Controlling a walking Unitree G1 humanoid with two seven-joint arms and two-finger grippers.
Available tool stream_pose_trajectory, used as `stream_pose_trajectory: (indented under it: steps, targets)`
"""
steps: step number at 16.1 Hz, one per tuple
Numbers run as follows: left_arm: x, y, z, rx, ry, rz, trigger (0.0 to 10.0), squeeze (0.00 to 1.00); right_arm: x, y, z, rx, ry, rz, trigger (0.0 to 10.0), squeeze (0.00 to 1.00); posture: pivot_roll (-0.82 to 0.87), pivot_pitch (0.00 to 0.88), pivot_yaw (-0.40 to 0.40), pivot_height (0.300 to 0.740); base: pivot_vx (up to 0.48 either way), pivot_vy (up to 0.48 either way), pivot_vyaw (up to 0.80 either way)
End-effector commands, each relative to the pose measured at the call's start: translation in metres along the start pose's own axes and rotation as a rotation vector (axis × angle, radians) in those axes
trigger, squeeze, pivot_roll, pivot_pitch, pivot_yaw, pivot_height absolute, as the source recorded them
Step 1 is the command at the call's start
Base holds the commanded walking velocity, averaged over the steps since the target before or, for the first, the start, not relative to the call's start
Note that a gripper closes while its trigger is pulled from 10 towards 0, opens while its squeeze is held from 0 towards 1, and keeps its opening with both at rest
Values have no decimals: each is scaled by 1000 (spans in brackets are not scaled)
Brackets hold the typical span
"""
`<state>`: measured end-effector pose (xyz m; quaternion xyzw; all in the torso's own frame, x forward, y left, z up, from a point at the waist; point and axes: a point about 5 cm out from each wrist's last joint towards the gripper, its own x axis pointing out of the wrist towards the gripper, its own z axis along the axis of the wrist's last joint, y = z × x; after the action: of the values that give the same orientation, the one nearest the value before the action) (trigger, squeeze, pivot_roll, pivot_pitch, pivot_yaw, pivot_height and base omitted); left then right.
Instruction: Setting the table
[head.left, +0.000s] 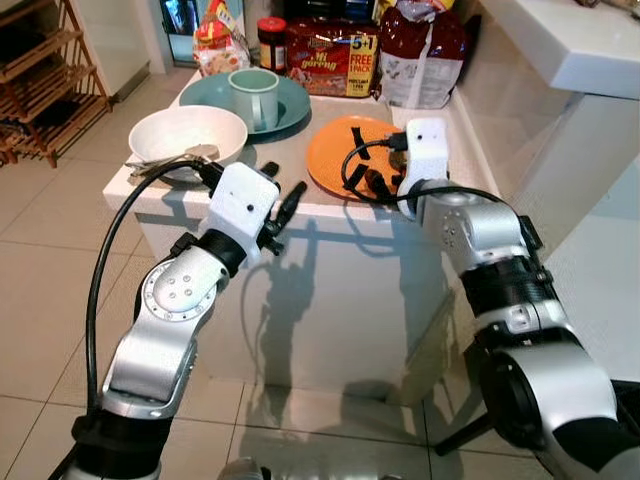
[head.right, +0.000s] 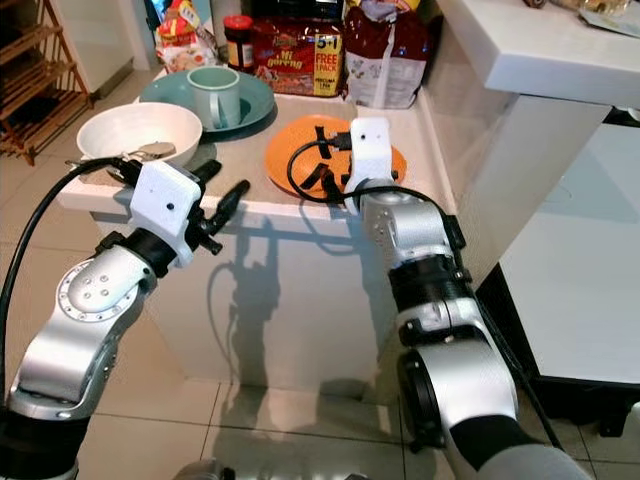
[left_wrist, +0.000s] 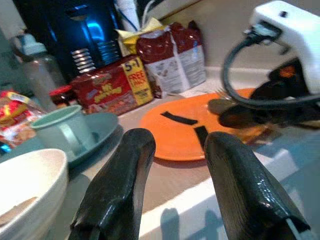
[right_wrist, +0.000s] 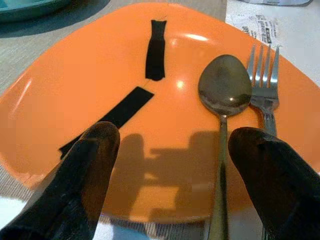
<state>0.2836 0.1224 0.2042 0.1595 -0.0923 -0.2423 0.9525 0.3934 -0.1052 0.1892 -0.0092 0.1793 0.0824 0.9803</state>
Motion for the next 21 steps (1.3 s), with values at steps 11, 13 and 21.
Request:
stream_pose_trajectory:
  steps: [11, 13, 21]
  targets:
    - [-13, -12, -7, -75, 94, -166, 10000, 0, 14, -8, 3, 13, 3, -59, 10000, 0, 150, 25, -45, 740, 0, 0, 0]
    - [-14, -12, -7, -76, 100, -171, 10000, 0, 15, -8, 2, 18, 14, -61, 10000, 0, 152, 26, -45, 740, 0, 0, 0]
    - [-16, -13, -8, -75, 118, -187, 10000, 0, 19, -12, -2, 50, 41, -59, 196, 0, 160, 35, -50, 740, 0, 0, 0]
